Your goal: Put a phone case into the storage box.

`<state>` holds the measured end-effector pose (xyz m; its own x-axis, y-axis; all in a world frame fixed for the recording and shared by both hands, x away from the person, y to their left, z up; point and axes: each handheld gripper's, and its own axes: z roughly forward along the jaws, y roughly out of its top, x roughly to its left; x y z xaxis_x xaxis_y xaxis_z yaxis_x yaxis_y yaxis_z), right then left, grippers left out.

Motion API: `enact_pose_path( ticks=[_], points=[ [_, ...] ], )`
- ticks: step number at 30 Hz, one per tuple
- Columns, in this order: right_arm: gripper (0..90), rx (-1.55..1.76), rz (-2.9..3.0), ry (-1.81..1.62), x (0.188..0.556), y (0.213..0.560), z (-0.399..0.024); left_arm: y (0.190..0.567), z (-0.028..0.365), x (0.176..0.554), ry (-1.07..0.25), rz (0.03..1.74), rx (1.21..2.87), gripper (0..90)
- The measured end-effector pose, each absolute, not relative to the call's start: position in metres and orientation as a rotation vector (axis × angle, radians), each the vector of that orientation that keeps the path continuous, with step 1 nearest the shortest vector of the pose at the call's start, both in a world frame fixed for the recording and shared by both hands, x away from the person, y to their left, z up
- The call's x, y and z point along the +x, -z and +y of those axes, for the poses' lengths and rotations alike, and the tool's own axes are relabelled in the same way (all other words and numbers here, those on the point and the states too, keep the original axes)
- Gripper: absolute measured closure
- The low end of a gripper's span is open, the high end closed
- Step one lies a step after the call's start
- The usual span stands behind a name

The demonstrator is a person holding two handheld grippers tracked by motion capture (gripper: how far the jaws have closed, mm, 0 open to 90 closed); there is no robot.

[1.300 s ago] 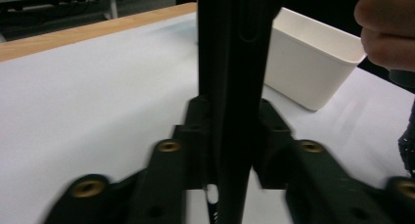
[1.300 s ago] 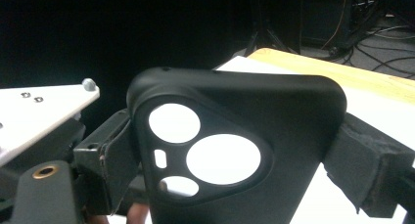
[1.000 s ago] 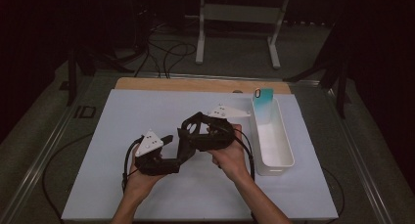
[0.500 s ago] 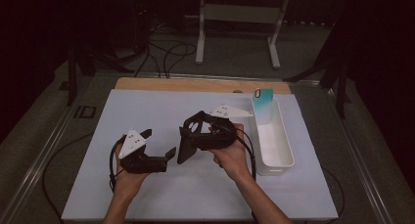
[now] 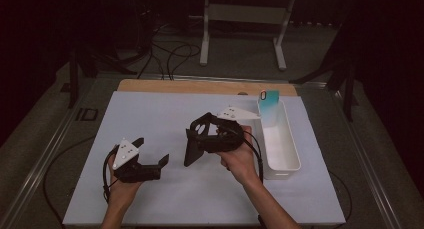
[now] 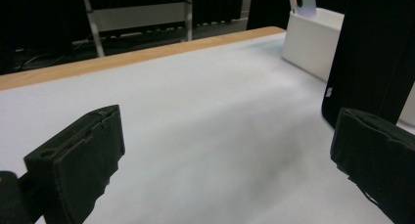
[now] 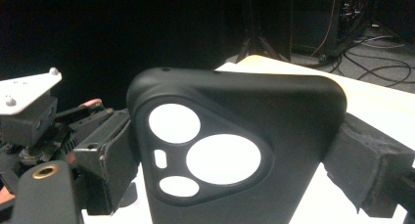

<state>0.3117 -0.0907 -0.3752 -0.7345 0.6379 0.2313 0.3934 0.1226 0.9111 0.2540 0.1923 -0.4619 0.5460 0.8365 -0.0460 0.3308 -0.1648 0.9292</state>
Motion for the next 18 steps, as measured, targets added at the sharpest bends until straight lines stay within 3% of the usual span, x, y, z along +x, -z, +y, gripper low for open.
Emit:
enact_pose_path(
  ticks=[18],
  points=[
    [14.0,0.997,2.164,-1.592,0.320,0.372,-0.090,0.487,0.216,0.240,-0.698,1.018,1.761,0.3]
  ],
)
